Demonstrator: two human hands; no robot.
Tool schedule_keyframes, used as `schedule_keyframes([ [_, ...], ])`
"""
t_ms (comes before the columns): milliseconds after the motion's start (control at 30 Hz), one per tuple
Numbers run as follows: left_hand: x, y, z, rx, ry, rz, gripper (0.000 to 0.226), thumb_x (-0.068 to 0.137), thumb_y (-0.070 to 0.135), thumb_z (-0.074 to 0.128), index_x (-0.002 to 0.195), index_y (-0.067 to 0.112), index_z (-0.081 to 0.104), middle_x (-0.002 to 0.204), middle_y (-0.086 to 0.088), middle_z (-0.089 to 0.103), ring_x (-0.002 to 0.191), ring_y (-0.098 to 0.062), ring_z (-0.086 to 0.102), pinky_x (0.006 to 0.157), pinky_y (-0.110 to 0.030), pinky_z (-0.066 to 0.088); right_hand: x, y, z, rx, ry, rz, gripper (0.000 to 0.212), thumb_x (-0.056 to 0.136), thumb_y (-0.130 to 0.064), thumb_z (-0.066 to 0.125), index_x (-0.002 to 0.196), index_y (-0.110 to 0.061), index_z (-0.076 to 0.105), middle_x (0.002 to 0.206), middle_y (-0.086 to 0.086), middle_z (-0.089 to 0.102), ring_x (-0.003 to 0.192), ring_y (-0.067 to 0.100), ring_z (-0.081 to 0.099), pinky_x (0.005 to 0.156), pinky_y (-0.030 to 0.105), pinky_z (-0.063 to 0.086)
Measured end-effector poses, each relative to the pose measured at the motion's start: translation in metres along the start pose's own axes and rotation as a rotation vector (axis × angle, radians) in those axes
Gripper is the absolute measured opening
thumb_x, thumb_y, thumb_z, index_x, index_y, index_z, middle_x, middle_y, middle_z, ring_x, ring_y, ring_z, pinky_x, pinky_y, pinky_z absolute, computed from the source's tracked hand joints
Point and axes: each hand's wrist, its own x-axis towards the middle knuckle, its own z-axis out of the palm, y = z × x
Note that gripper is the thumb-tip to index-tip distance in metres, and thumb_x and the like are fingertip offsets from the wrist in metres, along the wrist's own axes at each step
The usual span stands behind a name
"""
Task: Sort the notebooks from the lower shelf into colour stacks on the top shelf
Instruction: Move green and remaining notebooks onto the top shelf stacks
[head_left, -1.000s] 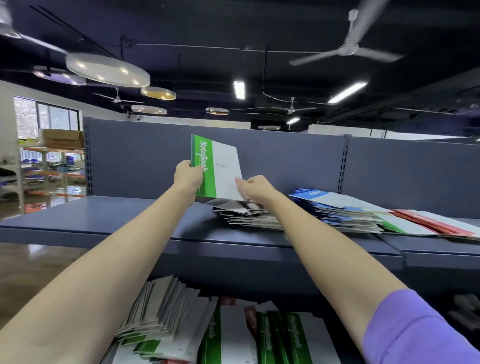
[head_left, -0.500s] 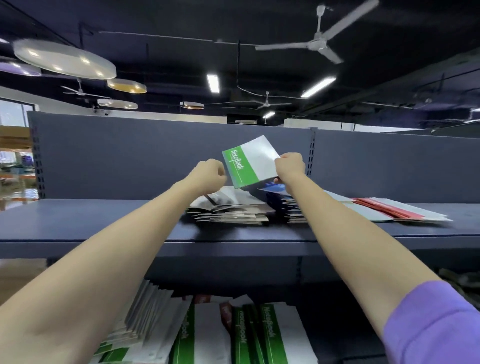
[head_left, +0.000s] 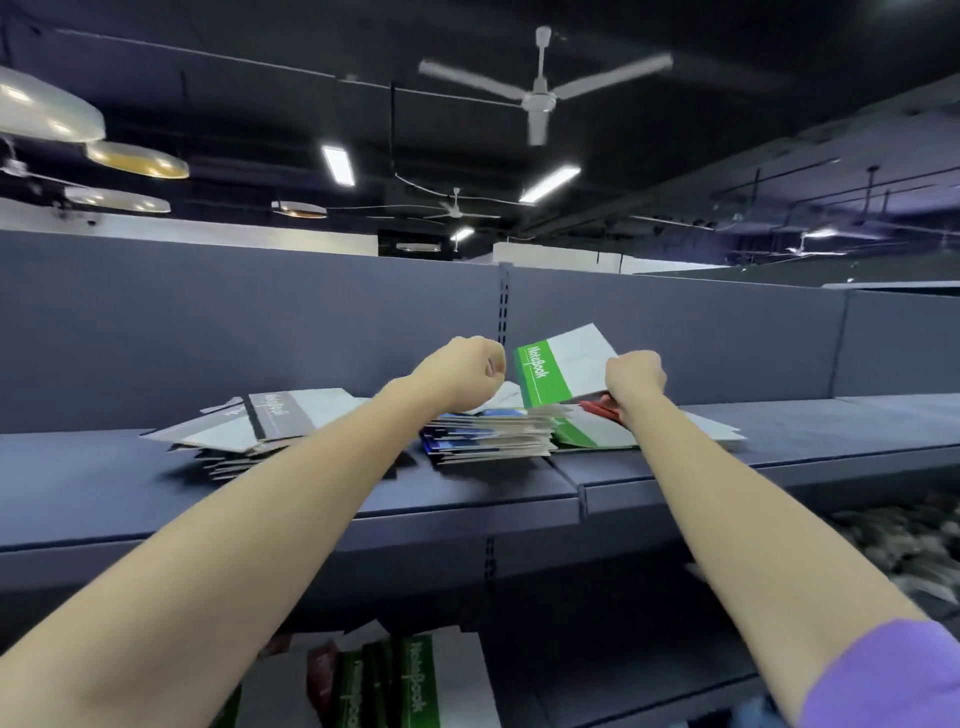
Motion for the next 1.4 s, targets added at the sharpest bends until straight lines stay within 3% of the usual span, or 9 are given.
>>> schedule_keyframes([
  [67, 0.012, 0.016, 0.019, 0.013, -0.021, 0.011, 0.02, 0.093, 0.019, 0.048, 0.101, 0.019, 0.067, 0.102, 0.001, 0.069, 0.098, -0.026, 0.062, 0.086, -0.04, 0.054, 0.013, 0.012, -0.019, -0.069, 0.03, 0.009, 0.017, 0.089, 0.005, 0.042, 0.092, -0.002, 0.057, 0.096, 0.014, 0.057, 0.061, 0.024, 0.054, 0.049, 0.028, 0.054],
  [200, 0.028, 0.042, 0.052, 0.055, -0.053, 0.002, 0.019, 0.093, 0.02, 0.048, 0.1, 0.023, 0.066, 0.106, 0.003, 0.068, 0.098, -0.025, 0.06, 0.082, -0.036, 0.051, 0.04, 0.034, -0.042, -0.118, 0.05, 0.045, 0.023, 0.091, 0.004, 0.046, 0.109, -0.003, 0.057, 0.106, 0.015, 0.056, 0.072, 0.027, 0.057, 0.077, 0.047, 0.06],
  [367, 0.04, 0.057, 0.073, 0.123, -0.06, -0.025, 0.018, 0.094, 0.021, 0.048, 0.099, 0.024, 0.065, 0.106, 0.003, 0.068, 0.098, -0.025, 0.061, 0.084, -0.036, 0.052, 0.055, 0.043, -0.047, -0.294, -0.052, -0.012, 0.02, 0.09, 0.005, 0.043, 0.102, -0.001, 0.059, 0.097, 0.018, 0.062, 0.061, 0.032, 0.067, 0.059, 0.04, 0.061],
  [500, 0.039, 0.063, 0.085, 0.203, -0.064, -0.065, 0.014, 0.096, 0.025, 0.051, 0.1, 0.022, 0.065, 0.107, 0.003, 0.066, 0.098, -0.024, 0.06, 0.086, -0.038, 0.051, 0.057, 0.051, -0.036, -0.424, -0.215, -0.104, 0.014, 0.093, 0.002, 0.043, 0.094, -0.007, 0.054, 0.103, 0.016, 0.06, 0.055, 0.028, 0.065, 0.039, 0.025, 0.044],
  [633, 0.04, 0.068, 0.097, 0.326, 0.0, -0.082, 0.02, 0.094, 0.022, 0.049, 0.104, 0.019, 0.067, 0.109, -0.001, 0.065, 0.101, -0.026, 0.058, 0.084, -0.037, 0.048, 0.056, 0.061, -0.016, -0.798, -0.389, -0.334, 0.01, 0.089, -0.013, 0.056, 0.099, -0.01, 0.055, 0.111, 0.015, 0.067, 0.106, 0.032, 0.064, 0.071, 0.028, 0.041],
  [800, 0.033, 0.069, 0.109, 0.484, 0.092, -0.059, 0.022, 0.097, 0.021, 0.045, 0.105, 0.019, 0.065, 0.109, -0.002, 0.058, 0.103, -0.026, 0.05, 0.079, -0.034, 0.033, 0.064, 0.079, 0.003, -1.022, -0.398, -0.481, 0.022, 0.08, -0.029, 0.059, 0.098, -0.017, 0.052, 0.121, 0.009, 0.061, 0.11, 0.029, 0.052, 0.081, 0.036, 0.036],
  [933, 0.026, 0.072, 0.112, 0.522, 0.154, -0.065, 0.021, 0.095, 0.014, 0.047, 0.105, 0.018, 0.064, 0.106, -0.003, 0.057, 0.101, -0.026, 0.048, 0.08, -0.033, 0.033, 0.063, 0.086, -0.002, -1.034, -0.309, -0.523, 0.053, 0.084, -0.041, 0.068, 0.127, -0.017, 0.049, 0.137, 0.012, 0.04, 0.126, 0.033, 0.037, 0.103, 0.04, 0.034],
  [1100, 0.018, 0.082, 0.113, 0.574, 0.15, -0.033, 0.02, 0.094, 0.013, 0.044, 0.104, 0.014, 0.062, 0.103, -0.005, 0.056, 0.099, -0.027, 0.048, 0.079, -0.035, 0.036, 0.053, 0.093, -0.006, -1.133, -0.346, -0.753, 0.03, 0.093, -0.018, 0.051, 0.123, -0.021, 0.056, 0.131, 0.008, 0.053, 0.122, 0.032, 0.045, 0.103, 0.044, 0.036],
  [1400, 0.003, 0.091, 0.12, 0.629, 0.083, 0.174, 0.015, 0.092, 0.013, 0.045, 0.099, 0.013, 0.059, 0.1, -0.006, 0.058, 0.099, -0.029, 0.052, 0.075, -0.035, 0.031, 0.03, 0.087, -0.027, -1.067, -0.486, -0.665, 0.033, 0.094, -0.009, 0.045, 0.118, -0.022, 0.064, 0.123, 0.003, 0.064, 0.113, 0.028, 0.057, 0.086, 0.037, 0.037],
])
